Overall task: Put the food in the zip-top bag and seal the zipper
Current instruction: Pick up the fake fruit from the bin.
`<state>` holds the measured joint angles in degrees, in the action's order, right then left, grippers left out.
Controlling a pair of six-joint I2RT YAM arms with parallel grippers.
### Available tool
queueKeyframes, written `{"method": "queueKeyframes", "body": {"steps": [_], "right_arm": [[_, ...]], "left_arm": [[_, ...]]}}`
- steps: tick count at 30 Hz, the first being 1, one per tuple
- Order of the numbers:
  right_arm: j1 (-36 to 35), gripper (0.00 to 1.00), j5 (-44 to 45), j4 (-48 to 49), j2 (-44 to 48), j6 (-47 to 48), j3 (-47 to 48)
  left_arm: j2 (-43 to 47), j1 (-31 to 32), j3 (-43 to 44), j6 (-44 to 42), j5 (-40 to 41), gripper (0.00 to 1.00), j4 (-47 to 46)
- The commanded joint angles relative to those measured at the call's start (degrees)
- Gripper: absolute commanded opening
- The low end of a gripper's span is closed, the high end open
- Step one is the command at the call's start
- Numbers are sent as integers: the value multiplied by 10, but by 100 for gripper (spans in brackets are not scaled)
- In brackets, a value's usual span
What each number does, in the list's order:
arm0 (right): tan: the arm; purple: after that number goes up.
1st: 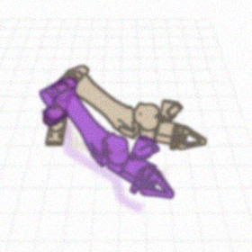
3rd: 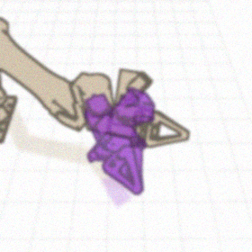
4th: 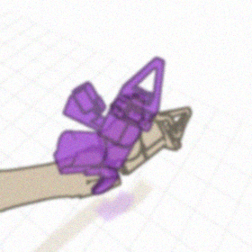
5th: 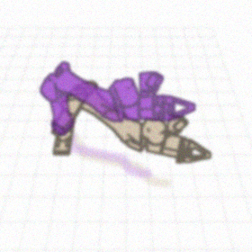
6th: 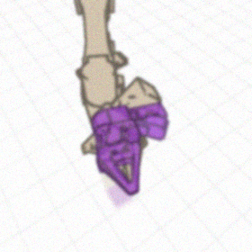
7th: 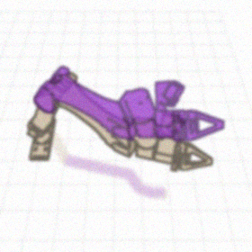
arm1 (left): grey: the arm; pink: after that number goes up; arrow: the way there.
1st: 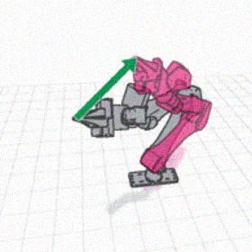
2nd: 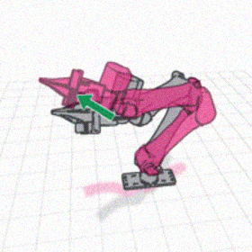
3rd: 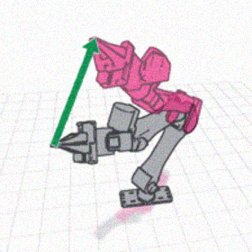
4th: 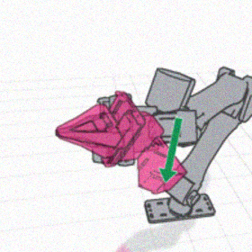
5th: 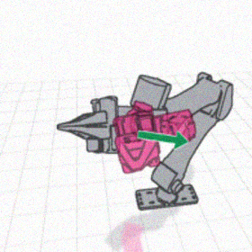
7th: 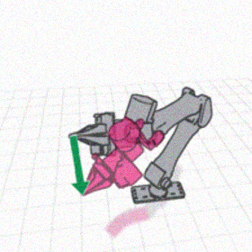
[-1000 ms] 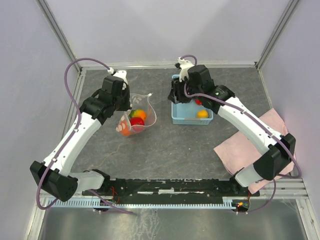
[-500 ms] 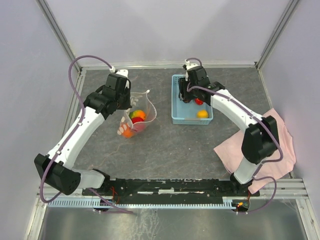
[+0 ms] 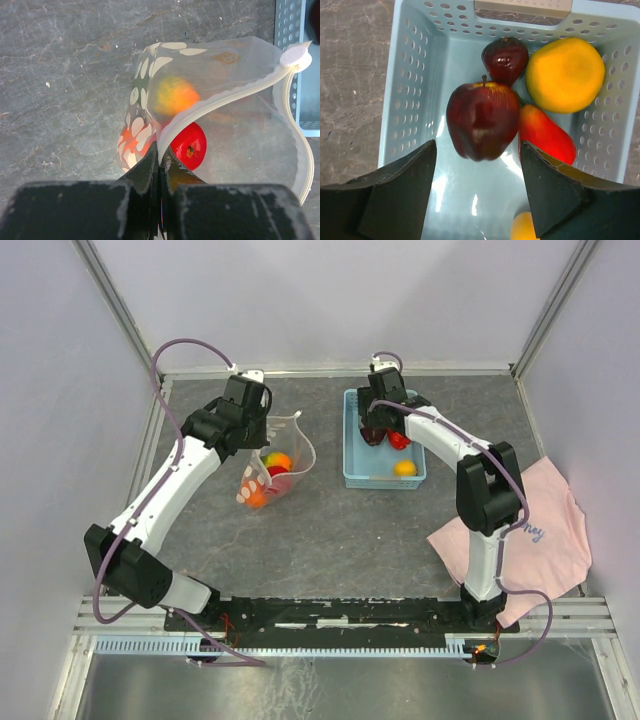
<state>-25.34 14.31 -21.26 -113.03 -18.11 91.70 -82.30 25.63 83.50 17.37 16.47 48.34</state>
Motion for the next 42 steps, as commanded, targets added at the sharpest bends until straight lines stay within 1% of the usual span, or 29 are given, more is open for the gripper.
{"method": "queueKeyframes", "body": {"steps": [1, 7, 13, 20, 25, 29, 32, 37, 42], "right_arm": [[6, 77, 6, 21, -40, 1, 56], [13, 83, 8, 15, -81, -8, 78], [16, 83, -11, -12, -126, -9, 112], [17, 84, -30, -15, -144, -14, 117], [19, 91, -37, -20, -158, -15, 123], [21, 93, -49, -13, -163, -24, 123], [21, 91, -53, -9, -162, -25, 120], [22, 83, -52, 5, -134, -25, 92], [22, 69, -55, 19, -86, -23, 51]], "left_arm": [[-11, 2, 37, 20, 11, 3, -8], [-9, 2, 12, 12, -4, 3, -35], [12, 2, -35, 3, -30, 3, -69], [33, 2, -70, -7, -41, 3, -93], [37, 1, -79, -9, -47, 3, -94], [42, 2, -86, -9, -50, 3, -100], [43, 2, -87, -11, -49, 3, -101], [43, 1, -88, -12, -53, 3, -100], [47, 1, -89, -12, -57, 3, -101]]}}
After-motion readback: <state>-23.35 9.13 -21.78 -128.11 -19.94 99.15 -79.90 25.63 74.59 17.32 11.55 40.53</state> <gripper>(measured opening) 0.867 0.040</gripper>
